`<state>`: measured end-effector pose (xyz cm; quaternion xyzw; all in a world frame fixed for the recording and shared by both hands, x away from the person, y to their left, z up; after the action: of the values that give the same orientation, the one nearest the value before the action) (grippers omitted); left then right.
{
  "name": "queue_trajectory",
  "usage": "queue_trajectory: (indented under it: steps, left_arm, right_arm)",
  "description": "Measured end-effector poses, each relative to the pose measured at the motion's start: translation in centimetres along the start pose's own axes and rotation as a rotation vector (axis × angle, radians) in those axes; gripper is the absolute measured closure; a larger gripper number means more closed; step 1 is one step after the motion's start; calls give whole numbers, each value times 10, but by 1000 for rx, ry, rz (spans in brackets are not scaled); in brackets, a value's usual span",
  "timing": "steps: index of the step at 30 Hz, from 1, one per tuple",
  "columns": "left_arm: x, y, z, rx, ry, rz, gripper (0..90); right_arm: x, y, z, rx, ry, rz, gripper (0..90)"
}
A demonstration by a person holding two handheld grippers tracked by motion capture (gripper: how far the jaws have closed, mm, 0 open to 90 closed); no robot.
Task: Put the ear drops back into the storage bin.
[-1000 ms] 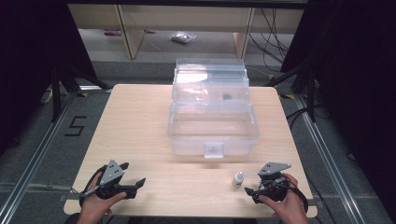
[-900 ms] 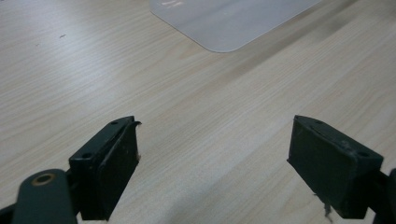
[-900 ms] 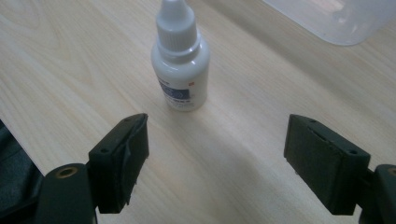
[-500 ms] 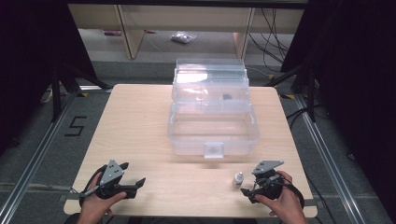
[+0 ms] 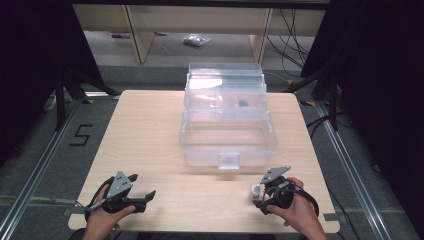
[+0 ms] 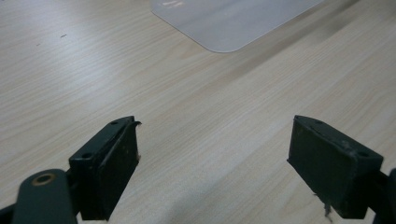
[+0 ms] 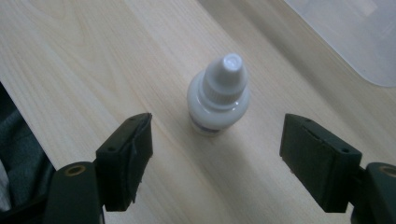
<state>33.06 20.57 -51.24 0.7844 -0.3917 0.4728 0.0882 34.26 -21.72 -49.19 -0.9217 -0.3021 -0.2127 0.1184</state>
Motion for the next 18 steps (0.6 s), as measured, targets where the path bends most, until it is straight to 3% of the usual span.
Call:
queue_trajectory:
  steps: [4,6,9,10,14,18]
  left_arm:
    - [0,0,0,0,1,1,155]
    - [0,0,0,0,0,-1,155]
    - [0,0,0,0,0,0,155]
    - [0,0,0,0,-1,0,155]
    - [0,0,0,0,0,-1,155]
    - [0,0,0,0,0,-1,155]
  right_arm:
    - [5,1,4,-9,-15,-23,286]
    - [7,0,5,-6,-33,-8,298]
    - [10,1,7,3,-46,-41,316]
    - [10,-1,7,3,-54,-21,330]
    - [14,-1,9,2,-71,-34,360]
    - [19,-1,11,4,-86,-65,396]
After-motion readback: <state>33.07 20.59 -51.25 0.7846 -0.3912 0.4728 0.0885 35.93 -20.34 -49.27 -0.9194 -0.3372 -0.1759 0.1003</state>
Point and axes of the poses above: each handheld gripper's, and its own axes: z roughly forward along the jaws, x roughly out of its top, y roughly to its right, the point moved 4 cm from there along z, roughly forward along the jaws, and after that the axes turned 15 degrees about z, right-handed, at the moved point
